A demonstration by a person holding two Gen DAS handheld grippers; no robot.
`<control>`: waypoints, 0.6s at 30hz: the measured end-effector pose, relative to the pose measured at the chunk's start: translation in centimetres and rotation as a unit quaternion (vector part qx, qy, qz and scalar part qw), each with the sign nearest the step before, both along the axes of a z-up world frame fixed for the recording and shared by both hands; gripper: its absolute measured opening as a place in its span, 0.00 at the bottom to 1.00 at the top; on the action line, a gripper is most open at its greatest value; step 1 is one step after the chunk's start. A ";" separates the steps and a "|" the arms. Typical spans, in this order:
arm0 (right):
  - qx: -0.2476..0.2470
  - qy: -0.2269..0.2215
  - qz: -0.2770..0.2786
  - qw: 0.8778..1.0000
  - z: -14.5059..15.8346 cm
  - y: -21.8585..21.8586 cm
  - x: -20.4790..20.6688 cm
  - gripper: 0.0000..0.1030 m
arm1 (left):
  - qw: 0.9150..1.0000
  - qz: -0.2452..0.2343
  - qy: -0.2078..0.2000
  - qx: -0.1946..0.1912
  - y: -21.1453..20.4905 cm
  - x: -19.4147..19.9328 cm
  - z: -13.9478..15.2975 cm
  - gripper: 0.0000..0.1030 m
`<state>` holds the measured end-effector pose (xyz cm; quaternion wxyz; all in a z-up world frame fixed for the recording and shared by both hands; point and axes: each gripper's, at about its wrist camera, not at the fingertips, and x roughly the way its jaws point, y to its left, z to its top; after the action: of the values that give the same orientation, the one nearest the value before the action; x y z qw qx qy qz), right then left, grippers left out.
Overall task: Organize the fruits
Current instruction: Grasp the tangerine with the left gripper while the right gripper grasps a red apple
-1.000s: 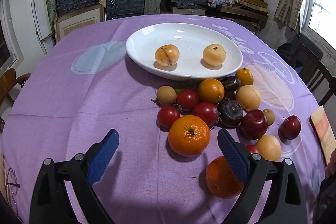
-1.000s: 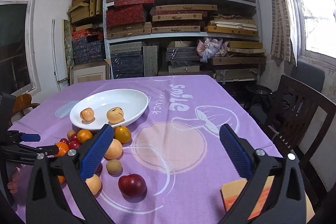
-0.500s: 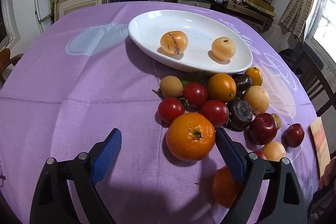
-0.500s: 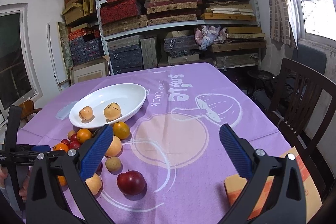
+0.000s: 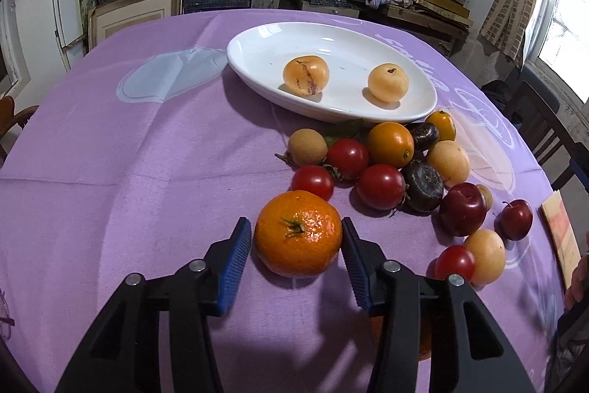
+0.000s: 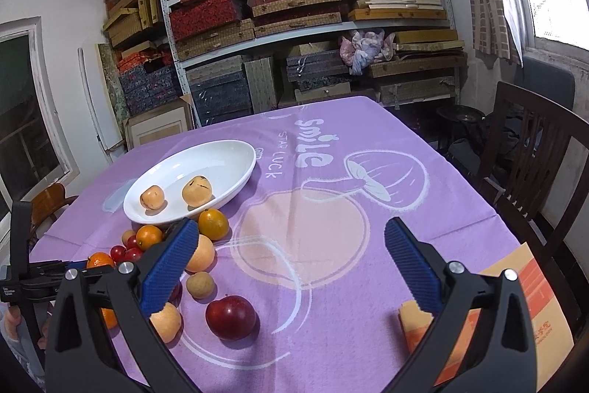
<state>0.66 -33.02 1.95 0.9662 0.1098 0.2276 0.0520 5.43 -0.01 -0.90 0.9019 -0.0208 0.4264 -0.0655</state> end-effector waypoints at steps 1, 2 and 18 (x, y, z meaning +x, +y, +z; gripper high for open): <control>0.000 0.000 0.000 1.000 0.0 0.0 0.0 0.96 | 1.000 0.004 -0.001 0.004 0.4 -0.2 0.0 0.49; 0.001 0.001 0.001 1.000 0.0 0.0 0.0 0.96 | 1.000 0.010 -0.002 0.008 1.0 -0.2 0.0 0.49; -0.011 0.044 0.058 0.997 -0.9 1.8 -0.4 0.96 | 0.999 0.022 0.004 0.033 2.3 0.0 -0.3 0.58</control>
<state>0.22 -31.20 1.03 0.9518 0.0883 0.2761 0.1002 5.45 2.25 -1.15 0.9015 -0.0003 0.4315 -0.0317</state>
